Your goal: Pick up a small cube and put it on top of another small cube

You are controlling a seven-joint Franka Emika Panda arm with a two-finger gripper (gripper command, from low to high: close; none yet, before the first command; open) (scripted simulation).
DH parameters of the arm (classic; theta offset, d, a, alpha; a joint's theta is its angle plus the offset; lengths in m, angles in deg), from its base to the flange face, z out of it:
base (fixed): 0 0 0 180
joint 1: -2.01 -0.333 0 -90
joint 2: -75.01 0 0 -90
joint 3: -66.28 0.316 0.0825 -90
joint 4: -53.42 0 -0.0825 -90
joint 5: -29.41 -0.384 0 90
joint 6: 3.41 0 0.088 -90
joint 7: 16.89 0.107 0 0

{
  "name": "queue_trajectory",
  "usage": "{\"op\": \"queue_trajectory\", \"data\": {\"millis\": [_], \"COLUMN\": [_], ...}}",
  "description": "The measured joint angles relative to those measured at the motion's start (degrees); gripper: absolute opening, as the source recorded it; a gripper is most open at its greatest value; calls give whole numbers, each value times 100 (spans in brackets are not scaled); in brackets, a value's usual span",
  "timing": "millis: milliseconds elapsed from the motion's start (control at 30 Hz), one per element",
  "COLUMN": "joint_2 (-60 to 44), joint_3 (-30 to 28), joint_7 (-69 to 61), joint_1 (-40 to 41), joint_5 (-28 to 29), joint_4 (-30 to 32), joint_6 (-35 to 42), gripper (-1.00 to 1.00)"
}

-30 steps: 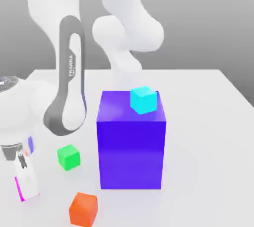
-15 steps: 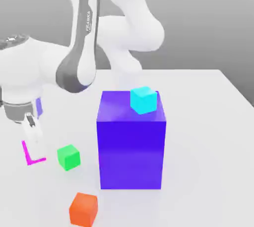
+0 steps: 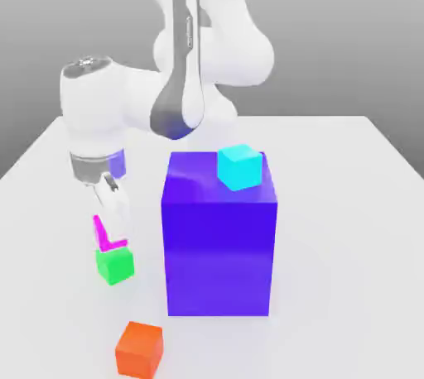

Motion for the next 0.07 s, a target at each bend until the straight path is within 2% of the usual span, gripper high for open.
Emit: {"op": "queue_trajectory", "data": {"millis": [67], "joint_2": [0], "joint_3": [1], "joint_7": [0], "joint_1": [-51], "joint_5": [0], "joint_4": [0], "joint_6": [0], "gripper": [100]}}
